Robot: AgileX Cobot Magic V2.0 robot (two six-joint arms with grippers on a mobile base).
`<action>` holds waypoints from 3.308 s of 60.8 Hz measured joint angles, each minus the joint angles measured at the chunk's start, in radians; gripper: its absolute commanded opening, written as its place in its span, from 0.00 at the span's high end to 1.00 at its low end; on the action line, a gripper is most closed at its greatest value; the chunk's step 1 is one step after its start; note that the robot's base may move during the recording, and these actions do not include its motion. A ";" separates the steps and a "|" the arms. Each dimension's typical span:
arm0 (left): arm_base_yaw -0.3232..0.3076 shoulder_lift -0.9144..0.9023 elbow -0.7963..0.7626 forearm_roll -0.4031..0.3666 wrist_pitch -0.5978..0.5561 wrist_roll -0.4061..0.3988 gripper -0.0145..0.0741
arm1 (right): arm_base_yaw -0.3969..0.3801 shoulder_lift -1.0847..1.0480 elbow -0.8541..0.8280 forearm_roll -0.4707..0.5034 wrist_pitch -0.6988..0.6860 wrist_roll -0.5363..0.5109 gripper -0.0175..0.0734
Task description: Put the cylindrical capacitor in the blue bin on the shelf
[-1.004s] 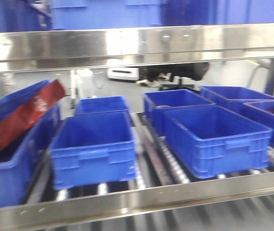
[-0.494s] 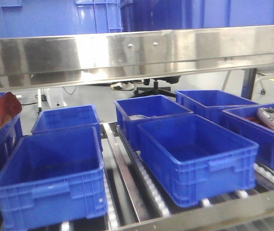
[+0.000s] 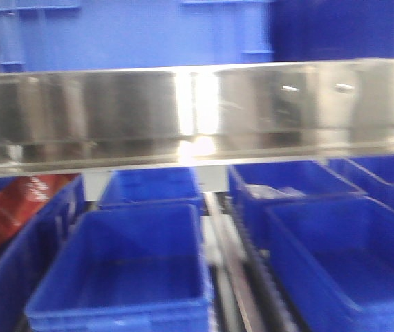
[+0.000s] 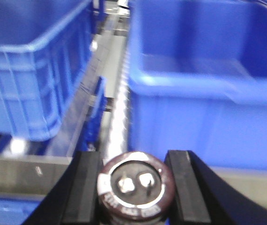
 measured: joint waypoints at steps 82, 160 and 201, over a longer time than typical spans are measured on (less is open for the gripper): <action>0.000 0.000 0.000 0.000 0.000 0.000 0.96 | 0.000 0.000 0.000 0.000 0.000 0.000 0.84; -0.276 0.849 -0.838 -0.190 -0.033 0.257 0.96 | 0.000 0.000 0.000 0.000 -0.315 0.000 0.84; -0.361 1.094 -0.961 -0.196 -0.029 0.261 0.23 | 0.000 0.000 0.000 0.000 -0.315 0.000 0.84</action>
